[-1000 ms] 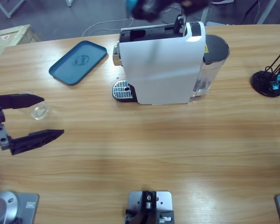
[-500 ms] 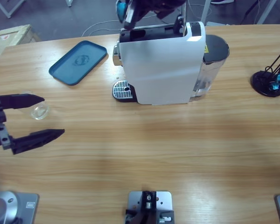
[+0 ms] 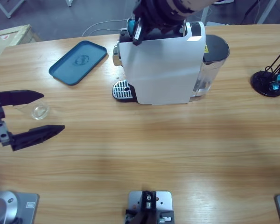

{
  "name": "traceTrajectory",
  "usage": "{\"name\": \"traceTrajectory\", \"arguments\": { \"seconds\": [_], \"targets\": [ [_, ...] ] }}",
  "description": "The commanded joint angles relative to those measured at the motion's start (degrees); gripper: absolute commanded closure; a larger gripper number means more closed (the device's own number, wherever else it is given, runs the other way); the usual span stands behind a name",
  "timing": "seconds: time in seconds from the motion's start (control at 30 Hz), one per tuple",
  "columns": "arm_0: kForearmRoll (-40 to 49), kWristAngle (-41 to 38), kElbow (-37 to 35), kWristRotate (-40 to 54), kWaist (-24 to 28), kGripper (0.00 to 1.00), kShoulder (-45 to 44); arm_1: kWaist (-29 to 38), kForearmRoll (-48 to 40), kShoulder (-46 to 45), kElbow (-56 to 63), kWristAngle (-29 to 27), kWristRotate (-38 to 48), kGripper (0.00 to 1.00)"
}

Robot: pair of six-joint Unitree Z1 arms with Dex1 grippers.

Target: Pour coffee

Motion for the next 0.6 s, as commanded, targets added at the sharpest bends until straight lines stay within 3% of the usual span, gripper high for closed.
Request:
{"name": "traceTrajectory", "arguments": {
  "seconds": [0.03,0.33,0.37,0.43,0.6],
  "targets": [
    [-1.3,0.9,2.2,-0.1,0.2,0.013,0.8,-0.9,-1.2,3.9,1.8,1.4,0.1,1.000],
    [-1.3,1.0,2.4,-0.3,0.2,0.013,0.7,-1.0,-0.9,3.9,2.2,1.2,0.8,1.000],
    [-1.4,1.0,2.5,-0.3,0.2,0.013,0.7,-1.0,-1.0,3.9,2.3,0.3,0.8,0.947],
    [-1.4,1.0,2.6,-0.3,0.2,0.013,0.6,-1.0,-1.1,3.8,2.6,-0.6,1.1,0.639],
    [-1.4,1.0,2.9,-0.4,0.2,0.013,0.3,-0.8,-2.7,1.4,4.0,-4.2,1.3,0.070]
  ]
}}
